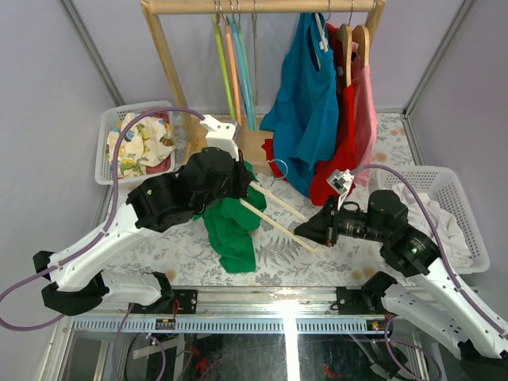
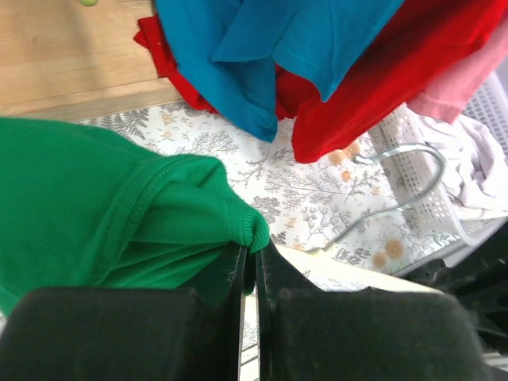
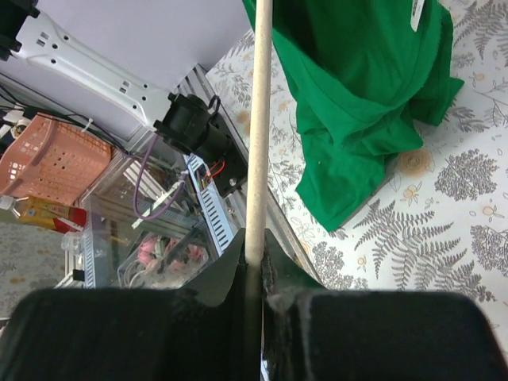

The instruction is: Place the t-shirt on the hanger

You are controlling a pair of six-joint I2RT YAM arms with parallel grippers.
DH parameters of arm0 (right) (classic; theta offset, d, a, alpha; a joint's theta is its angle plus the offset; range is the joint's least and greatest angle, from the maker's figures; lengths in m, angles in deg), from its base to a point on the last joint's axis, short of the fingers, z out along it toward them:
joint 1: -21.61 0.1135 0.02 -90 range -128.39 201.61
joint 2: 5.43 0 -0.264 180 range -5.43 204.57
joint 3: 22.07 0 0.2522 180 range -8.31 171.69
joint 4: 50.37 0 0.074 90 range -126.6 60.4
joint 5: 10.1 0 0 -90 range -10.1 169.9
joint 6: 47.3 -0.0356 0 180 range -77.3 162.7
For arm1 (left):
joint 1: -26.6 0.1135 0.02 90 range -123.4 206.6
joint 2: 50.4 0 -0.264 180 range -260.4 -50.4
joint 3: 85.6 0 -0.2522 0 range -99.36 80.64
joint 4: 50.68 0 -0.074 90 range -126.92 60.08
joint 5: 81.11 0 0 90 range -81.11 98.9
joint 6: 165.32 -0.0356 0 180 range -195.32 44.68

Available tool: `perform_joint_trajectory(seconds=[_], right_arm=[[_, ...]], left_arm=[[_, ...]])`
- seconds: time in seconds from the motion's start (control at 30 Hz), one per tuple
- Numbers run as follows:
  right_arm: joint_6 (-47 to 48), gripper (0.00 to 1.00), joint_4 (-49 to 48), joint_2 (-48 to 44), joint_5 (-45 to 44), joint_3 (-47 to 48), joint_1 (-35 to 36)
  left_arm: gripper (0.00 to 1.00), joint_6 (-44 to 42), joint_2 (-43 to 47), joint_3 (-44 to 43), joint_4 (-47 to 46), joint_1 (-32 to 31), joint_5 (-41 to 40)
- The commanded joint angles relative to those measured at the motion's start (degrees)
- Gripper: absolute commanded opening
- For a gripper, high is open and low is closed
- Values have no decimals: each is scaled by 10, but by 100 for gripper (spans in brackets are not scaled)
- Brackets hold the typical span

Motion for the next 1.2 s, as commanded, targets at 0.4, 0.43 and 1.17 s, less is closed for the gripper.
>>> perform_joint_trajectory(seconds=[0.4, 0.43, 1.17], right_arm=[[63, 0, 24, -67, -136, 113, -2], [64, 0, 38, -74, -139, 125, -2], [-90, 0, -259, -66, -40, -50, -2]], left_arm=[[0, -15, 35, -57, -74, -53, 175], [0, -16, 34, -59, -77, -53, 184], [0, -14, -13, -49, -125, -108, 228]])
